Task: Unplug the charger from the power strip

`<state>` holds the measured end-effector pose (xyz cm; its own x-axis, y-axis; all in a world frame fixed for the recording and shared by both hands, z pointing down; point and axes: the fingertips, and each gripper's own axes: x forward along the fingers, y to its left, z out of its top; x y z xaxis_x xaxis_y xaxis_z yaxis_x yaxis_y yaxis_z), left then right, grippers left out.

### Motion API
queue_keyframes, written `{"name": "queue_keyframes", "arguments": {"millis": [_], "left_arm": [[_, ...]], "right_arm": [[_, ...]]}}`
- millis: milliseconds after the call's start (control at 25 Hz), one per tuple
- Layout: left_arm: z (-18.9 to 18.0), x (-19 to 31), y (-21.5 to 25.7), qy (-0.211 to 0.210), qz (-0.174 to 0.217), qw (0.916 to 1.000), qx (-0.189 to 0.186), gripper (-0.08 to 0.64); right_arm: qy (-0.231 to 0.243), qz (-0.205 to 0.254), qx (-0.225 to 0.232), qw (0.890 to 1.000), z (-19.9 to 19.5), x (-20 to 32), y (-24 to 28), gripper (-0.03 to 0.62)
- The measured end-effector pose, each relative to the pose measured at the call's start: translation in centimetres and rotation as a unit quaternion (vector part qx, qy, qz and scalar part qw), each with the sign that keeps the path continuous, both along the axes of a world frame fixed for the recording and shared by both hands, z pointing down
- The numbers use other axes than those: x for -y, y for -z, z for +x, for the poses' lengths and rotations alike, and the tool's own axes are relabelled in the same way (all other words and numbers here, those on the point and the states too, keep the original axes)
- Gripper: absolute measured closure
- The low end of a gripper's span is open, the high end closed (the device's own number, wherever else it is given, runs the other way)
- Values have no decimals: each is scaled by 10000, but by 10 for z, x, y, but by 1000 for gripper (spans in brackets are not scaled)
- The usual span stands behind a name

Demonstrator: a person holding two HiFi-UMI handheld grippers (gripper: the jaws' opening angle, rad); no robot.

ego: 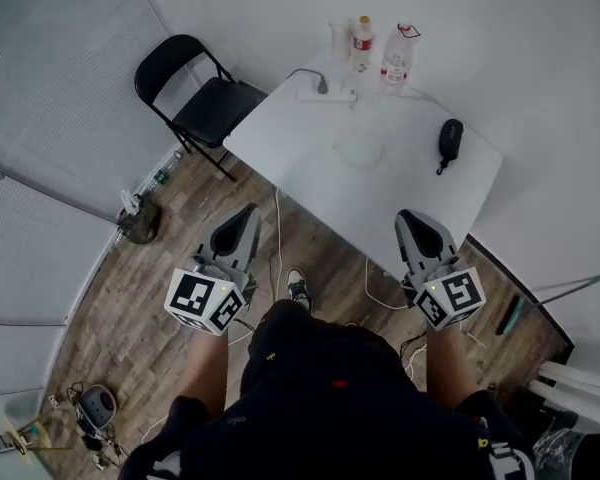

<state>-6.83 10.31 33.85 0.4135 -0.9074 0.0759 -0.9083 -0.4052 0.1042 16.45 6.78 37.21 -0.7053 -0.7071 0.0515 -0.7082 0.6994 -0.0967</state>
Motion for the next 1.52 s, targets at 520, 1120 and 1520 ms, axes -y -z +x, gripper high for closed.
{"name": "queue_keyframes", "arguments": {"millis": [520, 1120, 1520], "left_arm": [[-93, 137, -10, -532, -199, 9984, -49, 537], [-91, 240, -28, -591, -458, 9972, 9, 537], [-42, 331, -37, -388, -623, 9972, 115, 537]], "right_arm": [[-353, -12, -286, 9990, -115, 130, 11, 565], [-401, -356, -399, 9978, -120, 246, -13, 565], [-144, -248, -322, 9991, -96, 329, -34, 565]]}}
